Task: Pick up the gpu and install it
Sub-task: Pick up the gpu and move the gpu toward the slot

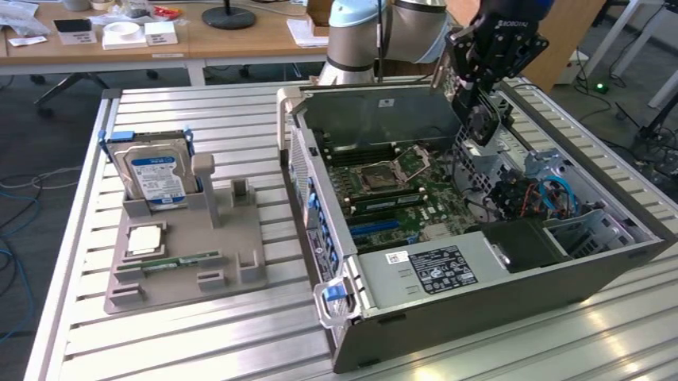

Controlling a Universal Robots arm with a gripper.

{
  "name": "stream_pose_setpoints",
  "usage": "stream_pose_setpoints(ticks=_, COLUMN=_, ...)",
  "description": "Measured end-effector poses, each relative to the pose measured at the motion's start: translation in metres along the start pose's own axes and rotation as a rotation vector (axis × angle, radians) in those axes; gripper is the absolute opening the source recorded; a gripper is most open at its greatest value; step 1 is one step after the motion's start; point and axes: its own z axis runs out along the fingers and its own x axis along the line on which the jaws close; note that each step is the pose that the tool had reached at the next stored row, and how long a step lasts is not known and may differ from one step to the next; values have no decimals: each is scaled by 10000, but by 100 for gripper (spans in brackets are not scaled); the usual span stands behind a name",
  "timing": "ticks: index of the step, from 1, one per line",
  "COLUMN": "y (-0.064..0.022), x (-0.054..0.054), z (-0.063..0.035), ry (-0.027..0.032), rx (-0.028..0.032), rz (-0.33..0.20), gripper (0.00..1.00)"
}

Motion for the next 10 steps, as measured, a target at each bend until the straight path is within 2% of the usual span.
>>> stream_pose_setpoints(ticks=10, y=4, x=-63, z=2, ry=0, rx=0, rz=0, gripper=26)
